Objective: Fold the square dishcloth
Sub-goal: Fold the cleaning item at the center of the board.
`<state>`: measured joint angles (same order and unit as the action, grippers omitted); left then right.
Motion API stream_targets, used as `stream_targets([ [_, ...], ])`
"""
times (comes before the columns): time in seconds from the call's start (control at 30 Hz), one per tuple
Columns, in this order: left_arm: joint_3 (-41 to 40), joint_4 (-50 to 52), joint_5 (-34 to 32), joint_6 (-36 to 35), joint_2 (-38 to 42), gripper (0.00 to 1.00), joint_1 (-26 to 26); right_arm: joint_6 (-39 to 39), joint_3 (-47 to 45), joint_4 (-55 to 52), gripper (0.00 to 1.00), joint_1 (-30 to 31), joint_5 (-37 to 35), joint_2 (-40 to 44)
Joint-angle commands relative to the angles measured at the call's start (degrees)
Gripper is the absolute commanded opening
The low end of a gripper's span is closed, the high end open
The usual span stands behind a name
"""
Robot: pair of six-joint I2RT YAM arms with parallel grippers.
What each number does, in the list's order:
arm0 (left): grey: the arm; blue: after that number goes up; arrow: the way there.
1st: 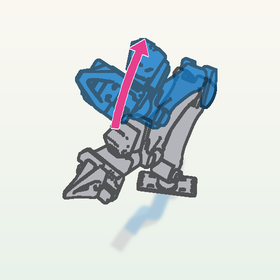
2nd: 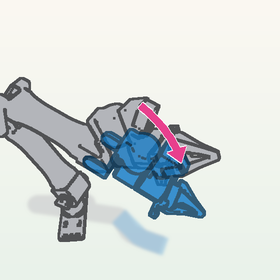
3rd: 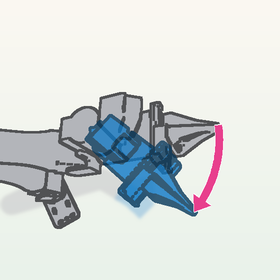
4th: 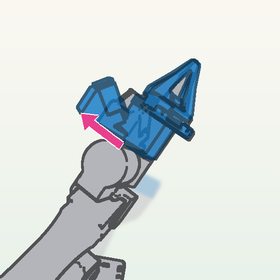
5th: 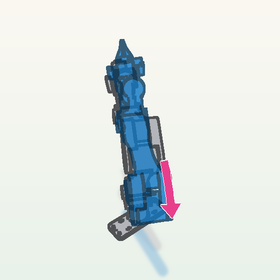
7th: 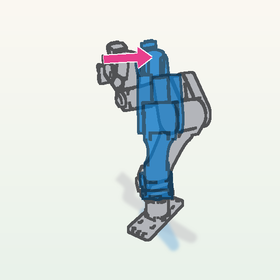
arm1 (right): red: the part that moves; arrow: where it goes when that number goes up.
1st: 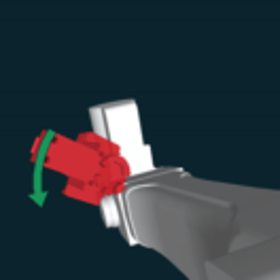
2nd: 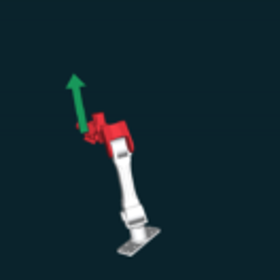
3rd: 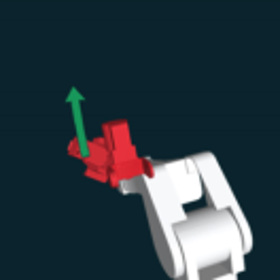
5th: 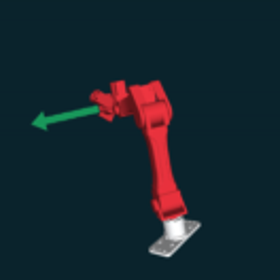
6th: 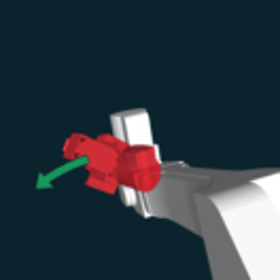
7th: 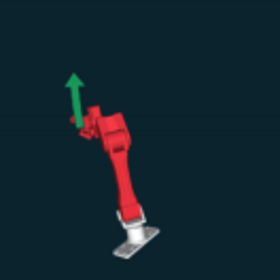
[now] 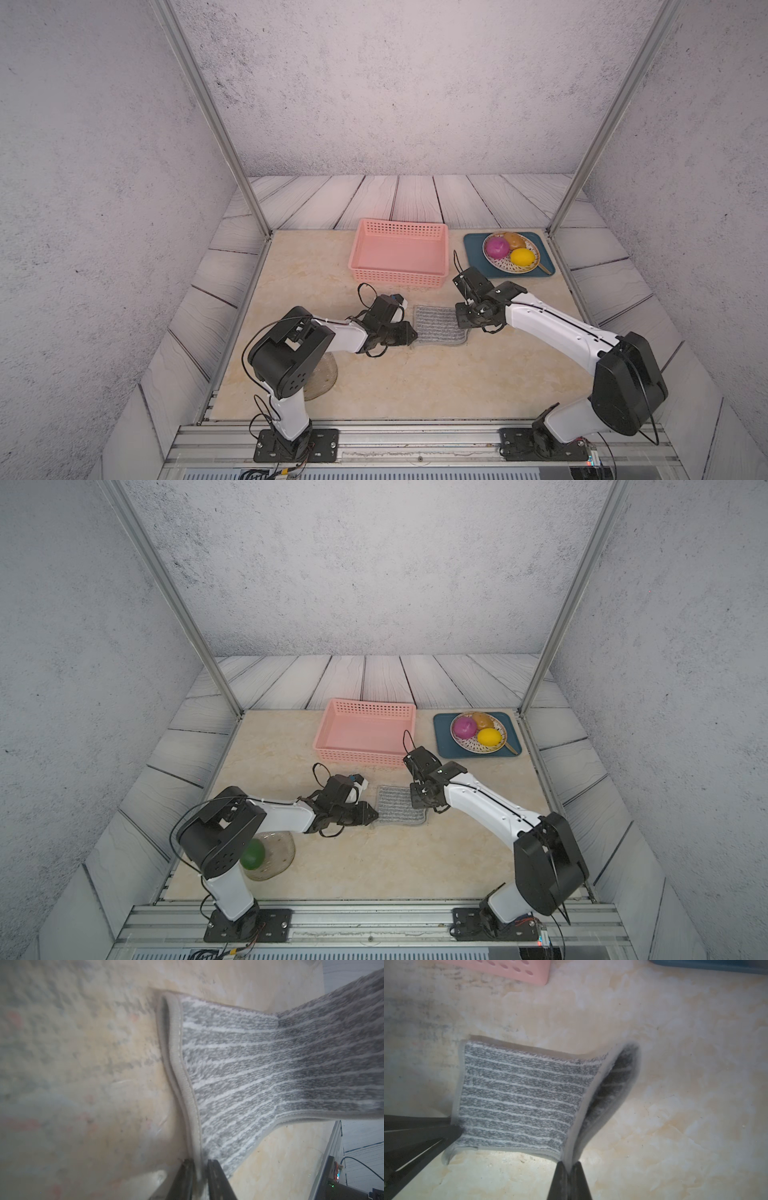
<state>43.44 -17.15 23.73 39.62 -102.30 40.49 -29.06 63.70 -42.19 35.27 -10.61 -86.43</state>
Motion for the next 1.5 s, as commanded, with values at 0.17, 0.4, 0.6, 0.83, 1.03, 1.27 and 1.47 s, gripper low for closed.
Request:
stream_targets([
  [0.17, -1.95, -0.67, -1.94, 0.73, 0.52, 0.17, 2.74, -2.62, 2.75, 2.17, 0.00, 3.31, 3.42, -3.78],
  [0.4, -3.49, -1.83, -3.86, 1.20, 2.18, 0.17, 2.84, -4.15, 3.53, 3.93, 0.00, 4.40, 6.10, -6.29],
  [0.6, -4.31, -2.54, -4.70, 1.57, 2.72, 0.17, 2.80, -4.72, 3.45, 6.01, 0.00, 5.01, 9.21, -7.46],
  [0.83, -4.80, -3.56, -4.74, 1.69, 2.96, 0.17, 2.84, -6.49, 2.92, 7.56, 0.00, 5.56, 10.17, -8.11],
  [1.03, -5.02, -3.70, -4.94, 1.85, 3.11, 0.17, 2.84, -7.38, 2.77, 7.74, 0.00, 5.61, 10.31, -8.71],
  [1.27, -4.87, -4.03, -4.66, 2.06, 2.64, 0.17, 2.84, -7.81, 2.68, 7.98, 0.00, 5.69, 10.47, -9.09],
  [1.47, -5.07, -4.84, -4.57, 2.62, 2.59, 0.16, 2.84, -8.20, 2.58, 8.84, 0.00, 5.89, 12.24, -9.50],
])
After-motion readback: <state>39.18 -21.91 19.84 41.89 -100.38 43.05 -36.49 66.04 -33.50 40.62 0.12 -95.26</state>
